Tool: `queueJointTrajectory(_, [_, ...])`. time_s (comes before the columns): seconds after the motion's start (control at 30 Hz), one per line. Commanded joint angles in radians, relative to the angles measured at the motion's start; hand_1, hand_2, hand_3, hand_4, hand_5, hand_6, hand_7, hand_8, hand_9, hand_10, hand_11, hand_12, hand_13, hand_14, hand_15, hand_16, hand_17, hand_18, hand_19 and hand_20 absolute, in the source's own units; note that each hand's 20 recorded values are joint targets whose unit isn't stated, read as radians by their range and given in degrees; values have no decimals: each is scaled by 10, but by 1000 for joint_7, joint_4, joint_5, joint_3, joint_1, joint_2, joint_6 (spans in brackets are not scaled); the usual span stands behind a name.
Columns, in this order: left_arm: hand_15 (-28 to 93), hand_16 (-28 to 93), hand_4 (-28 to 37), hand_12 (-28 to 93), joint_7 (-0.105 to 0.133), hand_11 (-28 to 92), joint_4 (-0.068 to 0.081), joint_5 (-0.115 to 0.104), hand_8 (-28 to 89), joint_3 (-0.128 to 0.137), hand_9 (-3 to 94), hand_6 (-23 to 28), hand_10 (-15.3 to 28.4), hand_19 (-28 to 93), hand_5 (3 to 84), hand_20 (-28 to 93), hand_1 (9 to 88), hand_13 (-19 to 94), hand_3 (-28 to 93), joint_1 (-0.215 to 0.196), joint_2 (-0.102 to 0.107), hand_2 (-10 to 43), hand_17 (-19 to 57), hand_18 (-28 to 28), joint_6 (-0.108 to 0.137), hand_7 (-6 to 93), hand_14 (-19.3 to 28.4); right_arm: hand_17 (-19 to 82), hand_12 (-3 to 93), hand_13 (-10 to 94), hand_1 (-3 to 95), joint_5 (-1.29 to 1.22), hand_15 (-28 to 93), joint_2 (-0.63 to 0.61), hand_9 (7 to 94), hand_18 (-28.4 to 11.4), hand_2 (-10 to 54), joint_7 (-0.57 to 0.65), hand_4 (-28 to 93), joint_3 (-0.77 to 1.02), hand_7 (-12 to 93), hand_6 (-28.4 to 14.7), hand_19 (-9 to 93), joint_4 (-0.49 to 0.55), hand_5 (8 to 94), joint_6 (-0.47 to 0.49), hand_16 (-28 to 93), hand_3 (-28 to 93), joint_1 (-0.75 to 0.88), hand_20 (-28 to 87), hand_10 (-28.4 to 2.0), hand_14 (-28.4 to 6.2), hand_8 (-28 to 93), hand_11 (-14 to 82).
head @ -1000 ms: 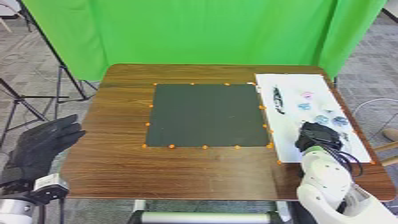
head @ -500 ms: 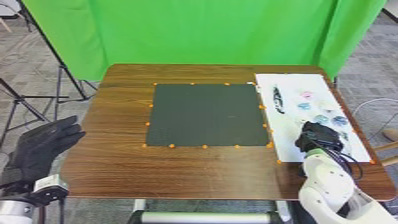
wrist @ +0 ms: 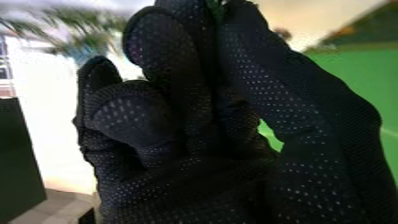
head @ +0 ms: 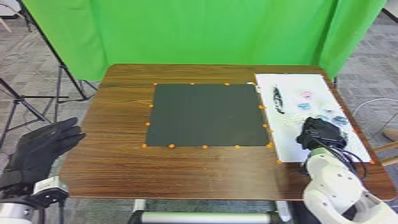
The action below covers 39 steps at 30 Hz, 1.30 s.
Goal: Arrange flowers
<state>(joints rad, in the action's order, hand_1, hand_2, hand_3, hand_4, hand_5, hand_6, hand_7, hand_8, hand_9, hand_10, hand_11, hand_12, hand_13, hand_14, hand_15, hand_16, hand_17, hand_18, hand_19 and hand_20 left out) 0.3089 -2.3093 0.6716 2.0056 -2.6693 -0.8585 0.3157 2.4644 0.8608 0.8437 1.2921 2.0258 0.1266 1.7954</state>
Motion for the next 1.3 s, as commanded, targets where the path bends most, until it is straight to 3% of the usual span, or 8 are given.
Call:
queueJointTrajectory(0.03, [543, -113, -149, 84, 1, 345, -14, 1, -85, 10, 370, 137, 217, 565, 450, 108, 271, 264, 814, -35, -11, 61, -100, 212, 9, 135, 276, 334, 337, 754, 532, 2, 748, -28, 837, -282, -73, -19, -272, -4, 324, -42, 919, 53, 804, -27, 272, 789, -63, 212, -147, -113, 244, 412])
queueJointTrajectory(0.2, [542, -113, -149, 85, 21, 346, -16, -9, -84, 13, 370, 138, 218, 565, 450, 108, 271, 264, 814, -40, 10, 61, -100, 212, 24, 134, 276, 337, 335, 758, 532, -4, 750, -46, 841, -283, -76, -31, -266, -35, 318, -44, 920, 93, 809, -49, 273, 790, -103, 223, -148, -112, 247, 413])
queueJointTrajectory(0.5, [542, -113, -149, 84, 10, 345, -6, -4, -84, 7, 370, 137, 218, 565, 450, 108, 271, 264, 812, -23, 20, 62, -100, 212, 8, 135, 276, 342, 332, 759, 527, 14, 747, -55, 845, -284, -81, 18, -252, -54, 305, -48, 917, 100, 816, -61, 274, 791, -86, 233, -150, -116, 254, 413])
queueJointTrajectory(0.6, [542, -113, -149, 85, 18, 346, -6, -7, -84, 12, 370, 138, 218, 565, 450, 108, 271, 264, 812, -34, 21, 62, -100, 212, 12, 134, 276, 339, 305, 758, 498, 1, 725, -43, 831, -284, -81, 51, -228, -36, 323, -43, 911, 107, 802, 47, 266, 768, -64, 216, -152, -118, 230, 420])
queueJointTrajectory(0.77, [542, -113, -148, 85, 13, 345, -2, -5, -84, 9, 370, 138, 217, 565, 450, 107, 271, 264, 814, -24, 23, 61, -100, 212, 8, 135, 276, 301, 244, 689, 396, -73, 710, -11, 766, -284, -47, 94, -215, -7, 281, -83, 884, 96, 757, 181, 243, 752, -39, 182, -202, -156, 160, 399])
queueJointTrajectory(0.8, [542, -113, -148, 85, 15, 345, -2, -6, -84, 8, 370, 138, 217, 565, 450, 108, 270, 264, 814, -26, 24, 61, -100, 212, 9, 135, 276, 297, 237, 679, 373, -78, 714, -8, 754, -284, -31, 99, -206, -8, 290, -92, 882, 92, 751, 191, 235, 755, -40, 171, -212, -161, 25, 393])
queueJointTrajectory(0.87, [542, -113, -148, 85, 12, 346, -2, -5, -84, 4, 370, 137, 217, 565, 450, 107, 270, 264, 814, -22, 27, 62, -100, 212, 7, 135, 276, 291, 231, 656, 346, -90, 719, -3, 739, -284, -19, 105, -203, -10, 285, -105, 878, 82, 740, 204, 231, 747, -42, 161, -224, -175, -56, 382])
queueJointTrajectory(1.3, [542, -113, -147, 85, 13, 345, 6, -5, -85, -9, 371, 137, 218, 565, 450, 107, 271, 264, 814, -2, 33, 62, -100, 212, 5, 135, 274, 289, 228, 638, 314, -98, 732, 14, 725, -284, -5, 121, -205, -51, 274, -114, 878, 19, 734, 257, 218, 731, -83, 148, -238, -188, -52, 374])
